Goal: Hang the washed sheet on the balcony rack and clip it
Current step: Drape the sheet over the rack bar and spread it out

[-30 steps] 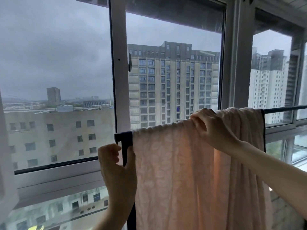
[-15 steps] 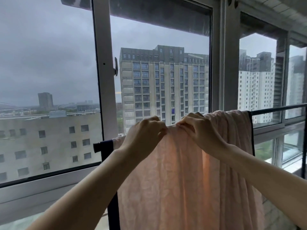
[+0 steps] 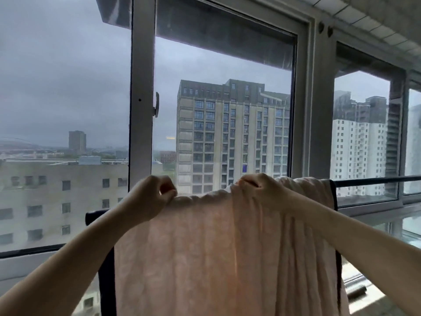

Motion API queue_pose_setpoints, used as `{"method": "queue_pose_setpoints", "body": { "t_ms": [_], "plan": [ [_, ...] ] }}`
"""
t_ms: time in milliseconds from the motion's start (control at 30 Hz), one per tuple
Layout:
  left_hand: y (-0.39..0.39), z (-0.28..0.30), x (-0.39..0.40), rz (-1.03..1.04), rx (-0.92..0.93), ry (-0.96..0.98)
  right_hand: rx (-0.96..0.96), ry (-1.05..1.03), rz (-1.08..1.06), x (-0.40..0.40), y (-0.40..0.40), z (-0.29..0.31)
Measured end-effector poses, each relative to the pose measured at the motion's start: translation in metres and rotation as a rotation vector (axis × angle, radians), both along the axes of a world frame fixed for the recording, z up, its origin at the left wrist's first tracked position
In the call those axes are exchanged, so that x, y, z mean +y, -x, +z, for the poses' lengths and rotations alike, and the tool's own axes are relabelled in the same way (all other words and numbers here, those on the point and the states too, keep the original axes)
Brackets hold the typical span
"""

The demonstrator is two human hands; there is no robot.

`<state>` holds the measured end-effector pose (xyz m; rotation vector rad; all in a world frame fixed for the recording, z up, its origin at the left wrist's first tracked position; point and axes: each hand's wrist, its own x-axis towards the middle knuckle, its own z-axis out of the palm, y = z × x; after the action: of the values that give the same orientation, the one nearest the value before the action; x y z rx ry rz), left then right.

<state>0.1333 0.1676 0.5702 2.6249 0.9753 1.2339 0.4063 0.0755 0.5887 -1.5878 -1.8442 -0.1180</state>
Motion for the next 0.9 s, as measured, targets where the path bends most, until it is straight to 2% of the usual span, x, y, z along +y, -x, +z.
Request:
{"method": "queue_pose_setpoints", "body": {
  "t_ms": [100,167,233,367,433,533,667,900],
  "plan": [
    [-0.004,0.002,-0.003,0.014,0.012,0.001,0.059,0.036,0.047,-0.001,-0.010,0.000],
    [-0.017,0.010,-0.013,0.056,0.130,-0.127,0.011,0.046,0.058,-0.002,-0.014,-0.001],
    [-0.039,0.020,-0.025,0.014,0.220,-0.211,-0.069,0.052,0.058,-0.002,-0.017,-0.004],
    [-0.079,0.024,-0.031,-0.275,0.172,0.143,-0.180,0.043,0.018,-0.002,-0.026,-0.003],
    [-0.081,0.020,-0.018,-0.316,0.129,0.291,-0.252,0.031,0.012,-0.004,-0.032,-0.003],
    [-0.075,0.020,-0.007,-0.258,0.150,0.396,-0.275,0.060,0.048,-0.011,-0.044,0.004],
    [-0.071,0.017,-0.005,-0.186,0.140,0.470,-0.139,0.136,0.083,-0.018,-0.068,0.014],
    [-0.069,0.027,-0.027,-0.223,0.002,0.624,-0.058,0.021,0.126,-0.015,-0.072,0.001]
  ]
}}
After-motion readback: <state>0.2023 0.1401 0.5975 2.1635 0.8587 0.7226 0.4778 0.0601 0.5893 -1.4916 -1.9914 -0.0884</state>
